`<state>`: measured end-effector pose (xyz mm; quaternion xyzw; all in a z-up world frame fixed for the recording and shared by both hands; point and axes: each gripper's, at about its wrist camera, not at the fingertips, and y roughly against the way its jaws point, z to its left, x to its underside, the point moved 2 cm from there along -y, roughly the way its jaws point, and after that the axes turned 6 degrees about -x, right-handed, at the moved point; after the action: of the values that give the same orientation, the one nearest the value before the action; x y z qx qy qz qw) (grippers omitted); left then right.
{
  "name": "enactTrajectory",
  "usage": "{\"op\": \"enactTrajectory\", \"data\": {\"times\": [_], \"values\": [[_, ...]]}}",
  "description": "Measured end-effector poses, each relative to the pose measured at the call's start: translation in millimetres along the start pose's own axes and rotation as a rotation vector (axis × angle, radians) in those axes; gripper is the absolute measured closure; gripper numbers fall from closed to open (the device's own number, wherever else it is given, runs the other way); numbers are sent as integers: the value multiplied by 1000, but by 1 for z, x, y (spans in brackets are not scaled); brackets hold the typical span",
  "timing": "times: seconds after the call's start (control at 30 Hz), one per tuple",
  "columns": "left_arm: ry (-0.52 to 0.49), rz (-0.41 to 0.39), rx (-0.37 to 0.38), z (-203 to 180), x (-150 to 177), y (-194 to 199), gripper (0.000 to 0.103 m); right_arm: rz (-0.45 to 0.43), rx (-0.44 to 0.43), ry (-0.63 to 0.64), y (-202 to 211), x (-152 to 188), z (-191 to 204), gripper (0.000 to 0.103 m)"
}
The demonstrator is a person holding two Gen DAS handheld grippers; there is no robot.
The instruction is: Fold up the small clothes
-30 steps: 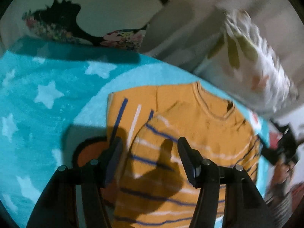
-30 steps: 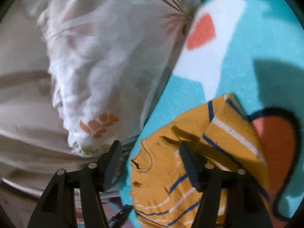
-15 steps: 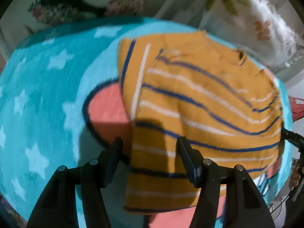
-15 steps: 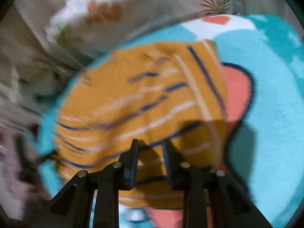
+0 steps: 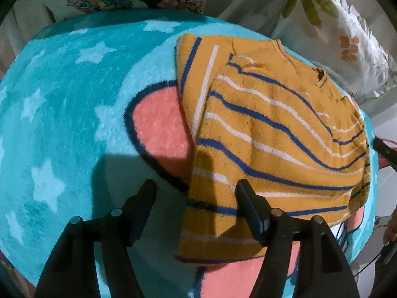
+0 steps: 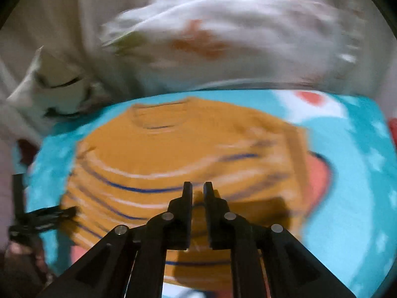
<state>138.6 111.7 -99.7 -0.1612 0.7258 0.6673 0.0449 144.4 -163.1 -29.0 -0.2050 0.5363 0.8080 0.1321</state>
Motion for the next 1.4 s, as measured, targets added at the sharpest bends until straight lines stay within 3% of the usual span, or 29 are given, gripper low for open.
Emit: {"op": "enactTrajectory", "data": {"times": [0.13,0.23,0.27,0.33,0.47,0.57,0.67,0.73,0.87,1.03,1.07,1.17,1.4], "values": [[17,-3,25,9,10,8,36,107,-35,151,-57,-2,50,93],[15,-5,29,18,20,14,36,211,-30,186,-102,-1,62,89],[20,-8,34,21,23,16,36,175,-17,203,-104,-8,67,87],[28,-14,49,25,26,19,36,199,36,205,-107,-22,77,87],[33,-34,60,30,33,24,36,114,-83,272,-88,-38,118,87],[27,-42,61,32,36,27,35,165,-151,385,-102,-34,161,87],[16,-49,61,34,40,30,35,241,-134,480,-136,-30,189,87],[10,-54,60,34,42,30,34,295,-91,499,-165,-33,192,87],[5,-57,63,36,45,33,33,278,-107,431,-186,-49,196,86],[-11,-63,51,27,45,30,26,248,-92,454,-174,-49,195,85],[-19,-63,37,24,46,30,25,238,-86,451,-169,-50,193,81],[-29,-60,0,17,48,30,23,157,-99,390,-141,-55,182,51],[109,-59,-19,32,55,50,23,77,-187,260,-63,-38,119,50]]}}
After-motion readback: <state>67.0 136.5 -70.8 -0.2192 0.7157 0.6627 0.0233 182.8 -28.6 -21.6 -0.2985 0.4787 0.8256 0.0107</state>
